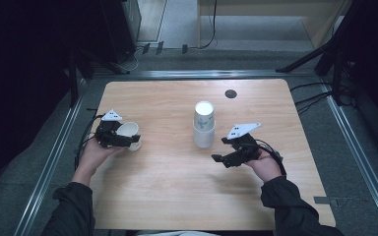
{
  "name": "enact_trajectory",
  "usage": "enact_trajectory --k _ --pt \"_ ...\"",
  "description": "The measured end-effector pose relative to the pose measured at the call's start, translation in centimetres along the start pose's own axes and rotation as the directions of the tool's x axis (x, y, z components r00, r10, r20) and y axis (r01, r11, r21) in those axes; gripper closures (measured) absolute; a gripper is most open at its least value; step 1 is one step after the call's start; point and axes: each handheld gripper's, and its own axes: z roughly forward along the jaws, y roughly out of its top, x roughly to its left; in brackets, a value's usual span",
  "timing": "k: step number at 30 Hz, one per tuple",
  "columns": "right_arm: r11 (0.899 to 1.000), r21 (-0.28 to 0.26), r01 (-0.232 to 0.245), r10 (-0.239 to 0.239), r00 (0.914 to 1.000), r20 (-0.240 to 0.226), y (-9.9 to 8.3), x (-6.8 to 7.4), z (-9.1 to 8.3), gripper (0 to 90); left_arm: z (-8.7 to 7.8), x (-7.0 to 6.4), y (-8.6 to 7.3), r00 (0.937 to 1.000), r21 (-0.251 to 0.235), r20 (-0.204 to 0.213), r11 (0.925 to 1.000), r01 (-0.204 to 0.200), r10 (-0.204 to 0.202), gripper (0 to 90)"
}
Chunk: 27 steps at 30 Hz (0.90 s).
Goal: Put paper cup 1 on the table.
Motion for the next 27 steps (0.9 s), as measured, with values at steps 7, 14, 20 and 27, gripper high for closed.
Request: enact_trajectory --k 7,14,20,27 --pt "1.0 0.005 0.012 -0.012 0.9999 0.003 0.0 0.05 0.03 24.3 0.03 0.24 -0.14 0.9998 0.004 -0.007 0.9998 0.019 -0.019 19.9" --pt "1.0 0.004 0.014 -0.014 0.9999 -0.001 0.02 0.03 0.0 24.2 0.15 0.32 -0.17 0.9994 0.017 -0.023 0.9995 0.025 -0.025 18.6" --pt "1.0 0.004 0.017 -0.017 0.9998 -0.004 0.04 0.03 0.01 24.2 0.24 0.34 -0.16 0.9991 0.021 -0.019 0.9991 0.038 -0.038 13.5" --pt "1.0 -0.001 0.01 -0.01 0.9999 -0.008 0.1 -0.08 -0.12 22.2 -0.1 0.33 0.1 0.9986 0.012 -0.003 0.9985 0.053 -0.053 10.5"
